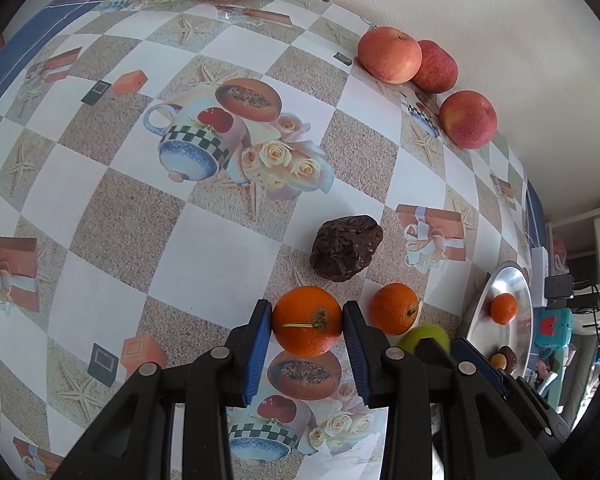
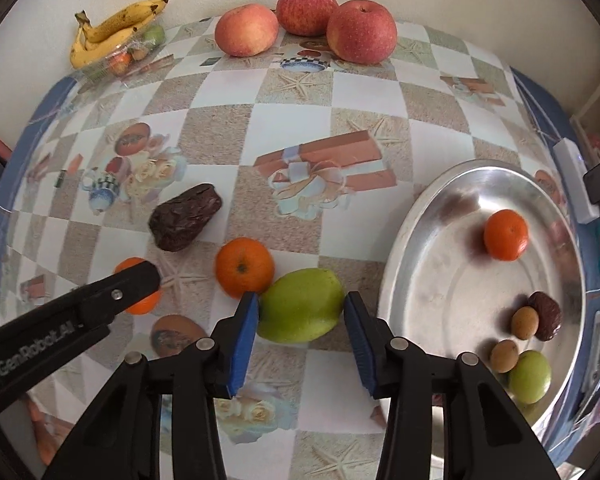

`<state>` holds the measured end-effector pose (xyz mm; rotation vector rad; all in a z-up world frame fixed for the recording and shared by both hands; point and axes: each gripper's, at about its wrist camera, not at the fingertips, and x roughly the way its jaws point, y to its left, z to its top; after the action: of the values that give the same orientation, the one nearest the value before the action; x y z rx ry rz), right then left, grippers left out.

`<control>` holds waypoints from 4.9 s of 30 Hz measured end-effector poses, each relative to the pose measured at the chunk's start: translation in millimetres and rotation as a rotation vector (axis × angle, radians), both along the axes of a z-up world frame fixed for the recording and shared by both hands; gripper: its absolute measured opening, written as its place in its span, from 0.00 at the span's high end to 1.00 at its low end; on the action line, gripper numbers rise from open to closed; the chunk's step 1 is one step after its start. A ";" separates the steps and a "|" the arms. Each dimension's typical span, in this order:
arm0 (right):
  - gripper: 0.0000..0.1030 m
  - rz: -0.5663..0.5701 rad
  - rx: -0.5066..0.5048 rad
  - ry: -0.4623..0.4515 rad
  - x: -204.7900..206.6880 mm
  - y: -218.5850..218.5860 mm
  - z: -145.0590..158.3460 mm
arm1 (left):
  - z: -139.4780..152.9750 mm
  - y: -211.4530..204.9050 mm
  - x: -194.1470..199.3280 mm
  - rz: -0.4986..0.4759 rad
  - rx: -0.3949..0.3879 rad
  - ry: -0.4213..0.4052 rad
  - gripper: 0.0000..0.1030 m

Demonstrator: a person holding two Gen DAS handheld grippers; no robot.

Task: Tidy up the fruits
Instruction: 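Grasp a green fruit with the right tool while the left tool holds the orange, then carry the orange and green fruit over the steel plate and open both tools, then withdraw both tools toward the last dried date and orange, then grasp the dried date with the left tool while the right tool grasps the orange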

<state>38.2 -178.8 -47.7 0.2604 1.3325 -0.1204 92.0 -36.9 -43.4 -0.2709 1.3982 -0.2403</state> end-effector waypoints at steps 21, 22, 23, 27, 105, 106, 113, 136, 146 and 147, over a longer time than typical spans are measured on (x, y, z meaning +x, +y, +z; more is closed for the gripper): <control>0.56 0.050 -0.065 0.110 -12.0 7.4 -5.5 | 1.0 -2.6 -3.7 -0.012 -0.026 0.012 0.62; 0.56 0.054 -0.075 0.117 -13.5 9.0 -5.7 | 1.3 -2.4 -4.1 -0.012 -0.030 0.013 0.62; 0.55 0.059 -0.079 0.120 -14.7 10.4 -5.8 | 1.7 -2.3 -4.5 -0.013 -0.033 0.013 0.62; 0.49 0.080 -0.090 0.142 -18.6 14.5 -9.5 | 2.8 -2.8 -4.8 -0.015 -0.043 0.014 0.62; 0.31 -0.246 -0.111 -0.002 -55.4 -89.8 40.3 | 15.7 -2.2 -3.2 -0.009 0.182 -0.121 0.00; 0.31 -0.236 -0.111 -0.004 -51.9 -84.7 40.6 | 16.7 3.5 -1.2 0.003 0.185 -0.128 0.00; 0.12 -0.180 -0.103 -0.020 -29.5 -54.5 40.9 | 18.3 26.1 12.5 0.039 0.156 -0.126 0.00; 0.50 -0.014 0.011 -0.033 19.4 18.5 -3.1 | -15.2 -9.4 37.3 -0.098 -0.109 -0.054 0.61; 0.76 -0.043 0.071 -0.062 17.7 12.3 -1.5 | -10.3 -5.7 33.7 -0.082 -0.132 -0.063 0.67; 0.79 -0.043 0.073 -0.067 17.3 11.7 -0.5 | -10.2 -5.3 33.6 -0.081 -0.128 -0.063 0.67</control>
<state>55.5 -167.1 -48.2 0.3519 1.2667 -0.0990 125.5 -42.2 -53.6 -0.3105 1.3345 -0.4028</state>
